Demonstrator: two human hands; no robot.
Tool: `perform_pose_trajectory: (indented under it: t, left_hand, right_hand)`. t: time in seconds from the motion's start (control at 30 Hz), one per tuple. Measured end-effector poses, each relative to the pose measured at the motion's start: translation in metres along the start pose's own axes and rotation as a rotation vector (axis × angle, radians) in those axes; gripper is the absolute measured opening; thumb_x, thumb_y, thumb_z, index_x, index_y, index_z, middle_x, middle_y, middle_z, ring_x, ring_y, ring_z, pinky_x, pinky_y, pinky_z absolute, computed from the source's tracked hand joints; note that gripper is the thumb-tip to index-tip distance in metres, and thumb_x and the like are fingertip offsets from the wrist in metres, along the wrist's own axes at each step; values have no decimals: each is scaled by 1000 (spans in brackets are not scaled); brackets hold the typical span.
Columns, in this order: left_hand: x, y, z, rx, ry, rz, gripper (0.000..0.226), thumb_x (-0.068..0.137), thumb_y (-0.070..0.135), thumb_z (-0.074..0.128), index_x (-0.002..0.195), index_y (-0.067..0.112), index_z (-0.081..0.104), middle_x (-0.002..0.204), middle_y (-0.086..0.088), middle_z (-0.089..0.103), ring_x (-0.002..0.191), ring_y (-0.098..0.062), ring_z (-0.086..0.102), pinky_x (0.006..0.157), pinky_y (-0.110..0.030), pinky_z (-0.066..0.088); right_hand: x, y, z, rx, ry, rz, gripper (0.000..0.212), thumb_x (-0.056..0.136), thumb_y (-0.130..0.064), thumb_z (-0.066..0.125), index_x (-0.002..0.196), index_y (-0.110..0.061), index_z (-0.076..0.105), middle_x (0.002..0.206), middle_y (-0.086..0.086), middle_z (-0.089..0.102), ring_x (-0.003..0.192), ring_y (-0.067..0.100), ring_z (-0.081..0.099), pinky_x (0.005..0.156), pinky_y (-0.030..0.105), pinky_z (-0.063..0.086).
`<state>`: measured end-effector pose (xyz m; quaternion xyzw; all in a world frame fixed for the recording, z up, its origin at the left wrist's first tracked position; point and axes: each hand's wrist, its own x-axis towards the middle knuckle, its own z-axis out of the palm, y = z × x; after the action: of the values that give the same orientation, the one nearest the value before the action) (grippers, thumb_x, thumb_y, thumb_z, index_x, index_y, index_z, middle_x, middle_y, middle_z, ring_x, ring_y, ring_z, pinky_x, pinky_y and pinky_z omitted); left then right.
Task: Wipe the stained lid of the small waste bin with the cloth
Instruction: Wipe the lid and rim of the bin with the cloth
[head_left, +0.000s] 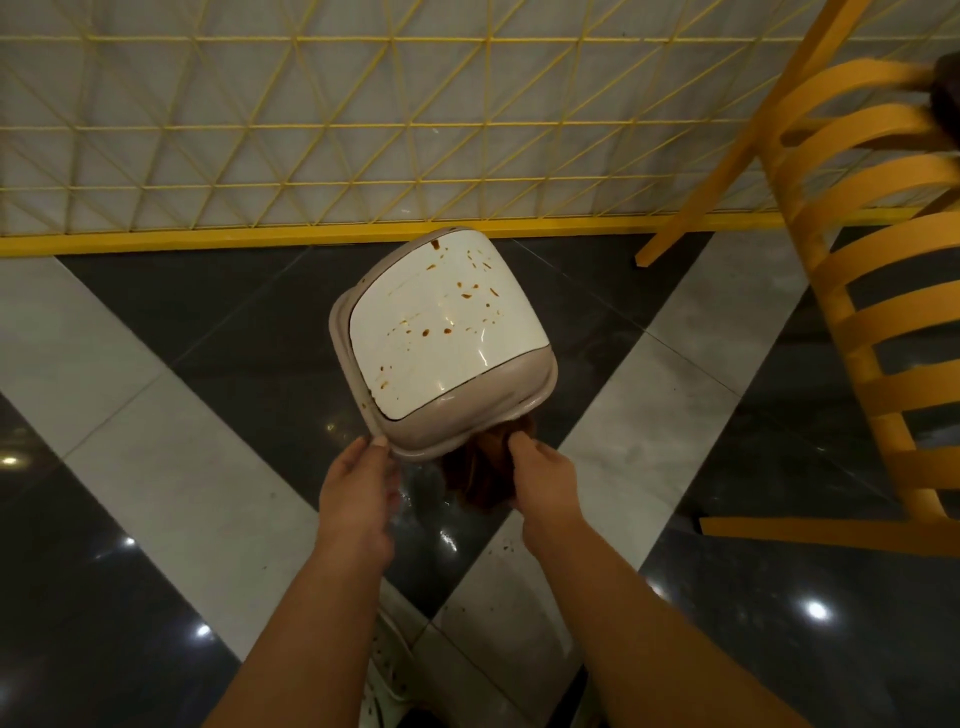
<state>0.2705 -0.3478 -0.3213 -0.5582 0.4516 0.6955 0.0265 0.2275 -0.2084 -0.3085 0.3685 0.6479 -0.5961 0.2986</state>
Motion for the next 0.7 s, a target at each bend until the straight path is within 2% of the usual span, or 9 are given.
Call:
perform_pose_trajectory:
  t: [0.07,0.13,0.2,0.27,0.33,0.43,0.53,0.6,0.7]
  left_hand:
    - [-1,-5,5,-55,-50,-62,15,93,18,57,108,16,61,102,-8,67,98,-19,62,82,-31,46]
    - [-3,-11,11,-91,-76,-60,12,91,12,57,101,12,65,99,-11,70,100,-23,66,84,-32,49]
    - [-6,-14,16,-90,-76,-44,19,91,13,57,108,11,65,105,-11,70,104,-25,65,88,-37,51]
    - [-9,-14,20,-97,-60,-32,27,92,15,56,120,13,58,111,-10,66,105,-25,62,92,-42,50]
    - [-12,-14,23,-97,-33,-15,35,92,14,57,126,17,47,110,-9,61,101,-22,60,89,-40,51]
    - [-12,-12,25,-27,-13,30,35,93,9,54,120,26,39,108,-10,59,100,-23,60,91,-38,50]
    - [-9,-9,24,16,-28,42,36,93,6,53,119,26,39,104,-12,60,93,-21,63,87,-33,51]
    - [-9,-8,23,33,-43,46,34,94,4,52,119,23,39,100,-10,59,83,-19,62,82,-31,51]
    - [-8,-8,24,58,-40,55,35,93,4,51,120,22,38,98,-10,57,78,-18,59,81,-32,49]
  right_hand:
    - [-6,15,8,66,-25,-23,16,95,-19,55,81,-15,63,94,16,67,84,22,64,79,33,54]
    - [-16,24,16,144,-49,-62,18,97,-19,54,83,-22,66,89,3,71,82,13,66,66,22,55]
    - [-22,28,22,214,-44,-81,20,98,-21,53,86,-30,67,86,-8,71,84,8,66,60,17,52]
    - [-25,27,26,240,-32,-95,18,98,-23,53,90,-32,66,87,-11,70,83,5,66,54,12,51]
    - [-24,24,28,220,-23,-97,14,98,-23,53,96,-30,65,89,-11,68,81,3,64,50,8,48]
    - [-15,14,26,156,1,-81,13,97,-22,53,101,-18,65,88,-5,66,76,3,59,49,8,44]
    - [0,-4,17,112,82,-55,19,93,-24,55,99,-9,64,87,5,61,73,11,54,55,20,41]
    - [11,-20,9,106,144,-54,18,92,-27,55,94,-11,62,83,4,58,75,14,52,57,23,38]
    - [23,-47,-3,143,211,-57,16,94,-29,54,84,-18,59,84,2,58,77,14,53,60,25,39]
